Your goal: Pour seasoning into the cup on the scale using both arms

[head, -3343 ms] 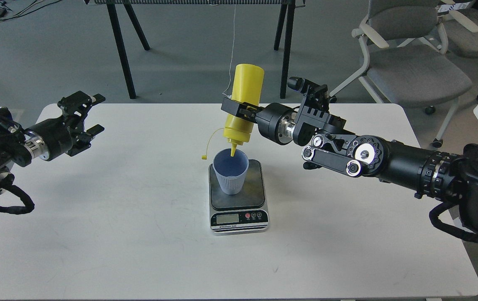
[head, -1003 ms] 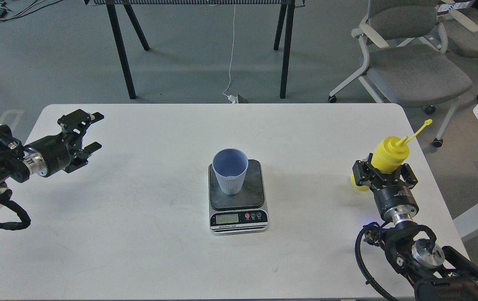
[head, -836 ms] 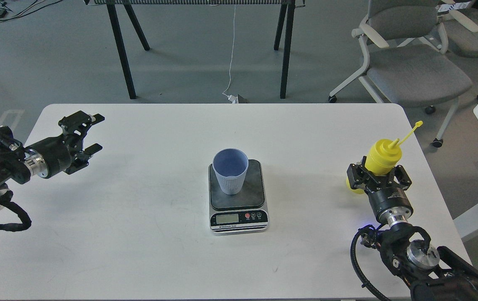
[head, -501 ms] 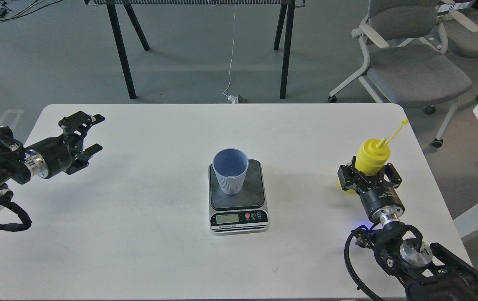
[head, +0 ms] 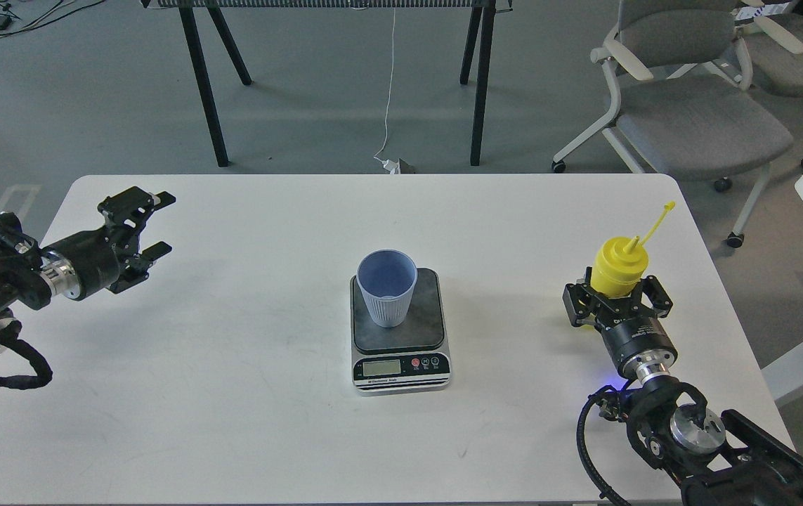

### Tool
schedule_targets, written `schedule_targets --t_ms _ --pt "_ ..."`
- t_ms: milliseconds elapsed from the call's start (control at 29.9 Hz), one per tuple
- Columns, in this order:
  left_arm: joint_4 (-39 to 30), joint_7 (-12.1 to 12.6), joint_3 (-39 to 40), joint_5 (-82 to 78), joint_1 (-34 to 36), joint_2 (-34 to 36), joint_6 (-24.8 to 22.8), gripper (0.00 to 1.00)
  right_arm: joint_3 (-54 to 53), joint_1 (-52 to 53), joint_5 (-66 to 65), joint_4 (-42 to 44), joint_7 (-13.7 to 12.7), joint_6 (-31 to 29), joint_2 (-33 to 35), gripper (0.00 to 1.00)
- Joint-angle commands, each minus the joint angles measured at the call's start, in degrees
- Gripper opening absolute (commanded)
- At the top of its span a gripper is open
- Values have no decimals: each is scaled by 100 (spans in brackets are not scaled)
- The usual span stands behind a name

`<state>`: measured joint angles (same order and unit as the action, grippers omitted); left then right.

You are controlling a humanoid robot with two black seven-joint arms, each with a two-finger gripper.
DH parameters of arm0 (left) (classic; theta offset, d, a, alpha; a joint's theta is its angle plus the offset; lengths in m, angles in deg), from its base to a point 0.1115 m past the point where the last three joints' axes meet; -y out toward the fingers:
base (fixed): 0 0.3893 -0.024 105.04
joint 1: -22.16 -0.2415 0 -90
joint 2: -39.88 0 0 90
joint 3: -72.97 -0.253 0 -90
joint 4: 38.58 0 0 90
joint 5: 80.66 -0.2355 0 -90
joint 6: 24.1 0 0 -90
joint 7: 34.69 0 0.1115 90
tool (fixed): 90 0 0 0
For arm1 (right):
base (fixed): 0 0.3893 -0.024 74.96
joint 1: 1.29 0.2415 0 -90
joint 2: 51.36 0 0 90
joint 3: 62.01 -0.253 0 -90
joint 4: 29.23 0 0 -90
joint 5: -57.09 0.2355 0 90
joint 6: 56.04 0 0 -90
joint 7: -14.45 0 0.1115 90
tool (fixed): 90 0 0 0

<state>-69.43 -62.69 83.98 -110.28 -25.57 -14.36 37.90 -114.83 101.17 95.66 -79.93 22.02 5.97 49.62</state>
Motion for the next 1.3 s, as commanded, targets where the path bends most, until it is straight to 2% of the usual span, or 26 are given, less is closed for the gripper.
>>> schedule_targets --t_ms 0,100,903,1070,1270 --pt "0 0 6 0 9 1 0 99 0 -138 -34 -37 9 0 0 79" --pt "0 0 -3 0 18 19 0 99 0 -235 -34 -89 17 0 0 94" --pt "9 0 -3 0 17 -7 0 99 -396 -2027 -61 -2145 140 0 1168 97" --pt "9 0 6 0 53 -16 0 99 -413 -2625 -692 -2584 140 0 1344 97" --pt "9 0 32 0 79 -25 0 99 -553 -3380 -1124 -3568 193 0 2213 97"
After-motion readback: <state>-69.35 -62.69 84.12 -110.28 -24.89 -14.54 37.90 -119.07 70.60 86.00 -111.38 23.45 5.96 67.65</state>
